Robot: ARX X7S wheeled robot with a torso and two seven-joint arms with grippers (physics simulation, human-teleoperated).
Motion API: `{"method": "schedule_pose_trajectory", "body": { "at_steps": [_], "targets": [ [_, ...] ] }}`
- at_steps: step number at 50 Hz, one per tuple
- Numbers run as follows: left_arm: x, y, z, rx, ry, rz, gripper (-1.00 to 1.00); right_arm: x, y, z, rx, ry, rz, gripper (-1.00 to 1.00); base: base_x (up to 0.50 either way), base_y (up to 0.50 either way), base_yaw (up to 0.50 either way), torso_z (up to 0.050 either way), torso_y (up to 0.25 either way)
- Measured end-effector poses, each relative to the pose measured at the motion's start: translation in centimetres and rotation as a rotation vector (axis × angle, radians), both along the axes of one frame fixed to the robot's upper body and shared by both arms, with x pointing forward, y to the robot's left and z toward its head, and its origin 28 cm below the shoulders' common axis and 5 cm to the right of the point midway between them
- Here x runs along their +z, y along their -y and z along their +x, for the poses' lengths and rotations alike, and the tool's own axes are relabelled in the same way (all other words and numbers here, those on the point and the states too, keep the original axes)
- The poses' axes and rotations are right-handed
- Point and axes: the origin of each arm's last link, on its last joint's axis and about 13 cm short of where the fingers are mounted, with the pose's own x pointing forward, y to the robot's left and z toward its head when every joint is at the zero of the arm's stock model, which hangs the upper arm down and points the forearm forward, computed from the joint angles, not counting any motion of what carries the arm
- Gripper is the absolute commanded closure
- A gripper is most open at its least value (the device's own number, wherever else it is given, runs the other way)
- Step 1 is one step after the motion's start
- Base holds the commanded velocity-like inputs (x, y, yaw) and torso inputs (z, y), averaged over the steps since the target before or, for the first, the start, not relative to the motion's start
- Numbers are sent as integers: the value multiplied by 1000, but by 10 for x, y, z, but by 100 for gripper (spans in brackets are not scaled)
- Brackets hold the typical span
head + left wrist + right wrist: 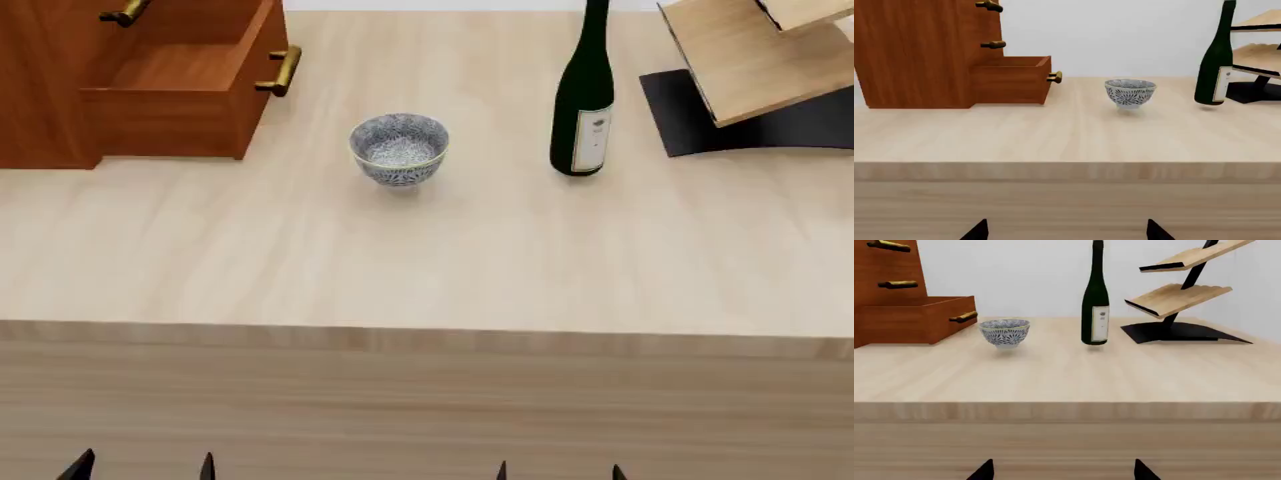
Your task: Put the bowl in the bottom drawer of the cabinet.
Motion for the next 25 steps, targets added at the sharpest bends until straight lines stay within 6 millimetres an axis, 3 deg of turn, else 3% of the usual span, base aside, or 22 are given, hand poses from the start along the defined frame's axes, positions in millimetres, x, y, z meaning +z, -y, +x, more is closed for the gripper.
{"method": "schedule_pose_trajectory", "body": {
  "at_steps": [25],
  "targets": [
    [1, 1, 1, -5, -1, -12, -100, 1, -1, 1, 0, -1, -3, -100, 0, 0, 0, 1, 0]
  ]
}}
